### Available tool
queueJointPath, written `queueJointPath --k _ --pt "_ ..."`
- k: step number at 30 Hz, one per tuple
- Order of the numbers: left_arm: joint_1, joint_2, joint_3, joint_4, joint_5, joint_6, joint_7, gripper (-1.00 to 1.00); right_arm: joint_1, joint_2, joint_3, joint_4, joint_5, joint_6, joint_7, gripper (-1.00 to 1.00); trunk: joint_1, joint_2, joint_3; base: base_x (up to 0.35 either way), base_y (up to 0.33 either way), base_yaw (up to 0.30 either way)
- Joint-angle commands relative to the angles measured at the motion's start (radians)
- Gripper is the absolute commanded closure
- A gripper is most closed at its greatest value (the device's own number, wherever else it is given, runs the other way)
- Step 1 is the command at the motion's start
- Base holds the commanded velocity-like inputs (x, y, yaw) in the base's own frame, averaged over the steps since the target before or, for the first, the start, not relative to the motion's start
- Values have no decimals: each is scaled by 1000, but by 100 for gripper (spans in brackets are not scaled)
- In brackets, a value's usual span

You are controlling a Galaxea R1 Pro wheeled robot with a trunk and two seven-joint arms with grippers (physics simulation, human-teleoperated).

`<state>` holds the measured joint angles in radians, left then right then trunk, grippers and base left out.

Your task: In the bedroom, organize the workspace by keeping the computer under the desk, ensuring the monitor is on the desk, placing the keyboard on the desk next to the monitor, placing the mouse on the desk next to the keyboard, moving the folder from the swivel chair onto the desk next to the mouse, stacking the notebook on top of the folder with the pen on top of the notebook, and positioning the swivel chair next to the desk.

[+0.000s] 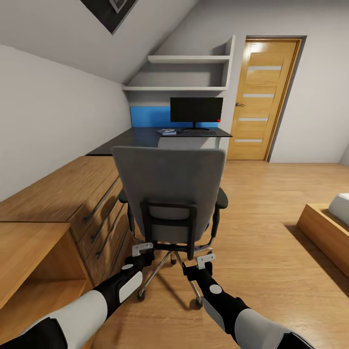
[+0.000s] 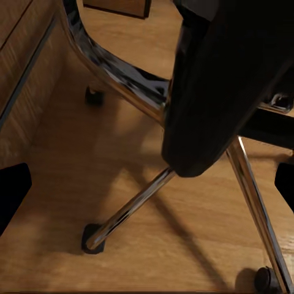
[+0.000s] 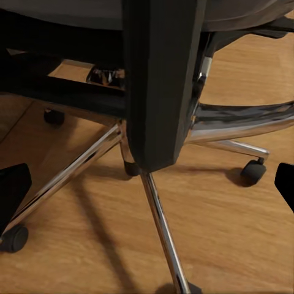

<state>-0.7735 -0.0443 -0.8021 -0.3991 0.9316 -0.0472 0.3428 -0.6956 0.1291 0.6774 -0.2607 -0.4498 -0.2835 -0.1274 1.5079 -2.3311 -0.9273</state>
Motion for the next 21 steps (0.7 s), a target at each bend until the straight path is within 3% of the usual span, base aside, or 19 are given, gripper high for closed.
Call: queueJointPath --k 1,7,12,21 --pt "-1 1 -9 2 10 -5 6 -100 -1 0 9 1 -6 -3 -6 -100 0 0 -1 -8 15 0" --pt "-1 1 -10 26 9 -5 3 -100 -1 0 8 0 -6 -3 -6 -100 0 0 -1 -2 3 0" --pt "-2 -18 -24 121 7 2 1 -100 -1 -1 8 -1 -6 -3 -7 -100 0 0 -1 0 0 0" --pt "-2 -38 -25 158 8 78 -3 -100 -1 -4 7 -4 -4 -3 -9 -100 0 0 -1 0 0 0"
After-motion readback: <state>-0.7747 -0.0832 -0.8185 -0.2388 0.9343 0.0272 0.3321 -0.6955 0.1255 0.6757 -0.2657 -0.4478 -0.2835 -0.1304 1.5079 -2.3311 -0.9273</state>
